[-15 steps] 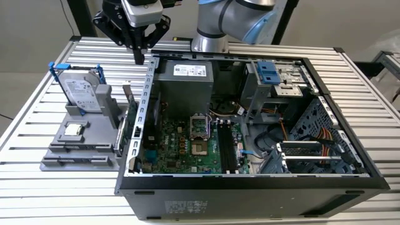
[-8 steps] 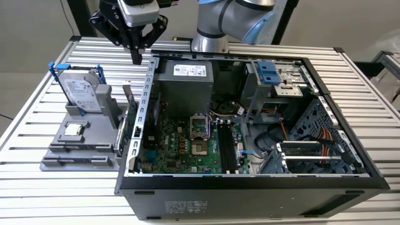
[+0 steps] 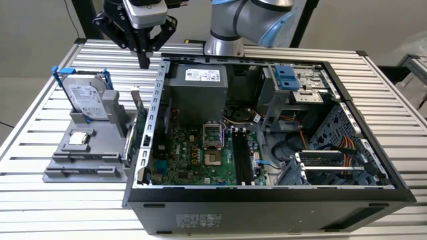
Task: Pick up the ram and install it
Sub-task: 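Reach for the ram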
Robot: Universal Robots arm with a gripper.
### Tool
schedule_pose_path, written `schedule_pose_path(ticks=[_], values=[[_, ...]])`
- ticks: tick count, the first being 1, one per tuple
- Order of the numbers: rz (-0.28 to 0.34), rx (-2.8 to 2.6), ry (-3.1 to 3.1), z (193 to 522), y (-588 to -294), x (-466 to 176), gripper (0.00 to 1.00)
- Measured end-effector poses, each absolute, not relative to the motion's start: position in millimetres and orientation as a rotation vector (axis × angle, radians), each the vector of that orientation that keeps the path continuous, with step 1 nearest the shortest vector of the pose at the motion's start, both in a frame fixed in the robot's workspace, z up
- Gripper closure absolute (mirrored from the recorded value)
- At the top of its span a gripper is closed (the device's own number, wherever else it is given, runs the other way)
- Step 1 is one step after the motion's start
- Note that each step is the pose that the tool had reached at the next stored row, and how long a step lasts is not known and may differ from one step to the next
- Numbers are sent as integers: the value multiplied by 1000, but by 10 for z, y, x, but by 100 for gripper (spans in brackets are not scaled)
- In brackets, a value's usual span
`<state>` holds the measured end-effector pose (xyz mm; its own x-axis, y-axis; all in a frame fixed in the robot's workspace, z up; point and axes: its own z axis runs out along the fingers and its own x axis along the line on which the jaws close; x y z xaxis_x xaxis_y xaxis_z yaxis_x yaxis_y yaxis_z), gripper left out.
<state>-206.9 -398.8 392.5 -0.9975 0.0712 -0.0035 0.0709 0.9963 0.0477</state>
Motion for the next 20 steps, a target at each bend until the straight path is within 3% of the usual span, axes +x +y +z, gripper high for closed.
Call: schedule_pose_path(ticks=[20], values=[[74, 112, 3140, 3925, -3988, -2129, 100]])
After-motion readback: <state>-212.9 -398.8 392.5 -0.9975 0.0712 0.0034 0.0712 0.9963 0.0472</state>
